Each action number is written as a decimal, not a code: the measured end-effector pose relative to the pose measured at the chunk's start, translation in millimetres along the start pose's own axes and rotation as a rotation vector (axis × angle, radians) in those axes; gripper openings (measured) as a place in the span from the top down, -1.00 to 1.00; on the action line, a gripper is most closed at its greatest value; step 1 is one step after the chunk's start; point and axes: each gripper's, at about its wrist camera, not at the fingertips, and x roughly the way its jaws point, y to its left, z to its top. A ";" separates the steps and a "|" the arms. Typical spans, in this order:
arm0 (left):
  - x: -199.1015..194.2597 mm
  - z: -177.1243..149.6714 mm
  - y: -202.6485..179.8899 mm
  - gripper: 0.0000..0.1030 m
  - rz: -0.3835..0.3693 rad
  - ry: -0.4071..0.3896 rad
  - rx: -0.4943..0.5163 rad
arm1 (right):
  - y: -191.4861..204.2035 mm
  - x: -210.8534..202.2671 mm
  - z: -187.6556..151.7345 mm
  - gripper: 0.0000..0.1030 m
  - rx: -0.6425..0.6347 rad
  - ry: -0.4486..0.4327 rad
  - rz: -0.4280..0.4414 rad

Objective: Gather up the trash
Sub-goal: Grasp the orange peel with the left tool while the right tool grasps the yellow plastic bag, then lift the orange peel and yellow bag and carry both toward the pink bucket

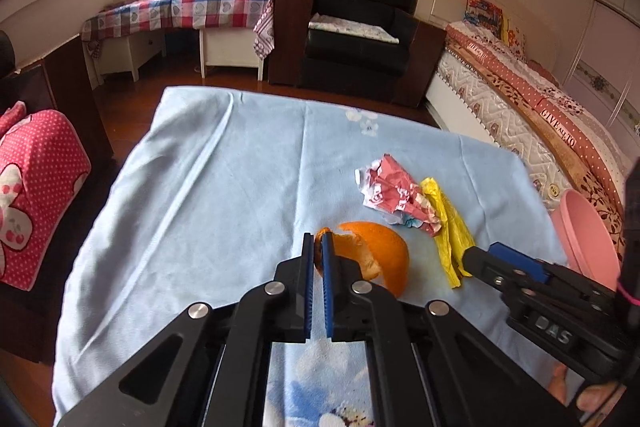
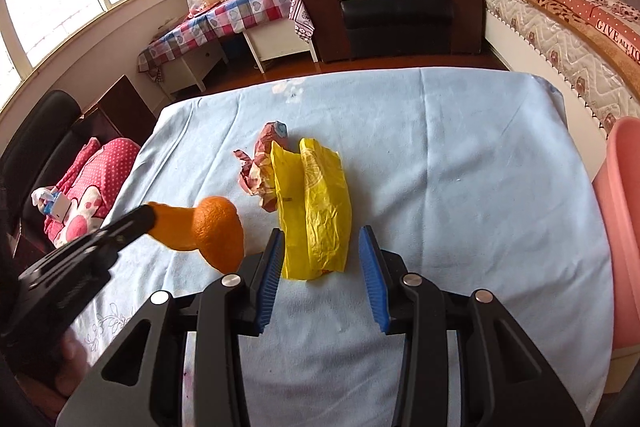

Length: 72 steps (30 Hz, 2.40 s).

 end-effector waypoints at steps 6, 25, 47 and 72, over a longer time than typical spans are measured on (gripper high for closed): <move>-30.3 1.5 5.3 0.94 -0.015 -0.050 -0.017 | 2.9 10.7 -0.4 0.25 -0.001 0.009 -0.017; -59.1 -21.9 -43.4 0.94 -0.149 -0.027 0.115 | 6.6 -88.6 -25.6 0.79 -0.008 -0.146 0.057; -70.8 -24.7 -40.2 0.94 -0.170 -0.031 0.085 | 26.9 -79.4 -45.4 0.79 -0.064 -0.101 0.083; -93.7 -7.6 -14.1 0.94 -0.175 -0.079 0.014 | -16.1 -60.6 -42.1 0.79 0.039 -0.046 -0.029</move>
